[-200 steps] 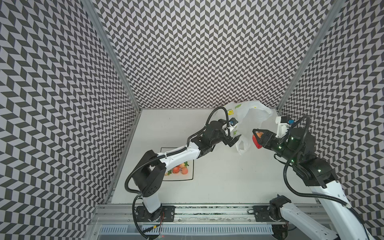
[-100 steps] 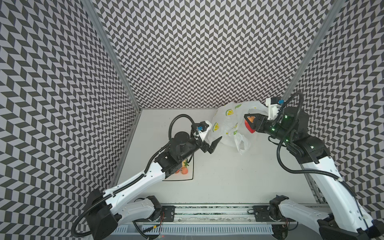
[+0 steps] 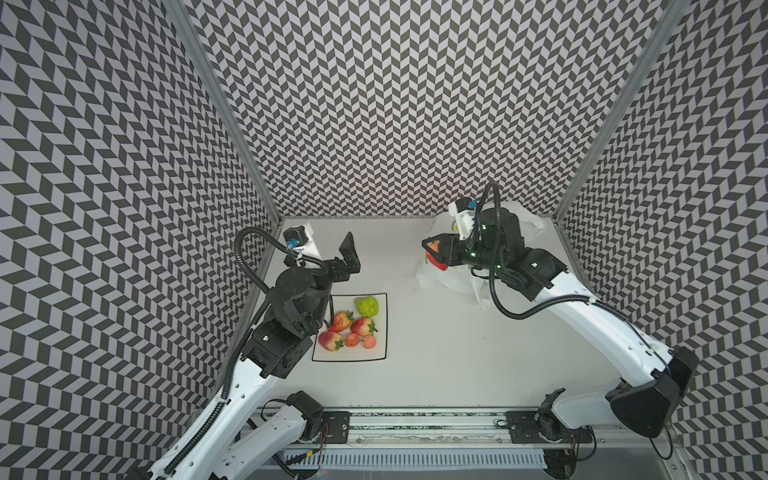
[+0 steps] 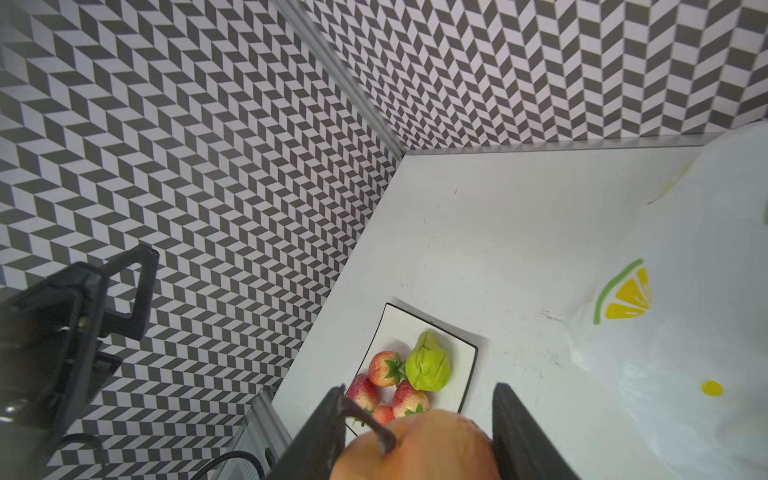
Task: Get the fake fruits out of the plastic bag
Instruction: 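Lift the strawberry out of the bag while the left gripper releases the bag, then carry the strawberry to the plate, lower it and open the right gripper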
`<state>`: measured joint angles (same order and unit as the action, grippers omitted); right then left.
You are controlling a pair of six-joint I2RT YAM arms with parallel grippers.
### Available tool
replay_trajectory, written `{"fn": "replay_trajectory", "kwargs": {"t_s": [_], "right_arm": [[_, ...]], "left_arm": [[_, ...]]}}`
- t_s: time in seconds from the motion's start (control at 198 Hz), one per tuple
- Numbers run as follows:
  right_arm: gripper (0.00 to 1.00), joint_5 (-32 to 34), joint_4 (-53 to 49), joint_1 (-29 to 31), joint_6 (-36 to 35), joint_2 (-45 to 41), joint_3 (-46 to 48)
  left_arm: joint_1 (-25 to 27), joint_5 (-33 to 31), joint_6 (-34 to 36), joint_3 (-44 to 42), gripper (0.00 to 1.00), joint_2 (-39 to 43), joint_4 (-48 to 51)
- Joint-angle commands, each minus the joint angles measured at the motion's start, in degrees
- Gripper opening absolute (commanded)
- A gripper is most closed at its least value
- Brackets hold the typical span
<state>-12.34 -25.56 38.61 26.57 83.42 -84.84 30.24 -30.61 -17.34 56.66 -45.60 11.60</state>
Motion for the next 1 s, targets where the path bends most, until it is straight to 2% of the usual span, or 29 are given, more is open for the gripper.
{"fn": "replay_trajectory", "kwargs": {"t_s": [0.0,0.197,0.408,0.534,0.731,0.998], "right_arm": [[0.41,-0.27,7.62,3.2,-0.39,4.63,-2.92],[0.41,1.53,12.1,8.72,-1.26,15.77,-6.1],[0.41,2.73,15.67,15.52,-2.71,25.26,-6.05],[0.41,3.41,16.47,18.69,-4.36,33.27,-11.14],[0.41,4.91,18.81,20.4,-4.2,44.26,-21.91],[0.41,9.5,21.71,20.53,-6.65,54.34,-32.95]], "left_arm": [[-3.98,-4.68,-6.86,2.2,0.99,0.34,8.3],[-9.11,-5.22,-10.2,3.58,0.99,1.04,12.04],[-9.87,-5.86,-10.82,3.59,0.99,2.24,13.6],[-9.99,-5.84,-11.59,3.19,0.98,2.71,14.2],[-10.03,-6.29,-11.38,4.22,0.98,3.15,15.8],[-10.02,-7.77,-11.02,5.11,0.98,4.42,17.84]]}}
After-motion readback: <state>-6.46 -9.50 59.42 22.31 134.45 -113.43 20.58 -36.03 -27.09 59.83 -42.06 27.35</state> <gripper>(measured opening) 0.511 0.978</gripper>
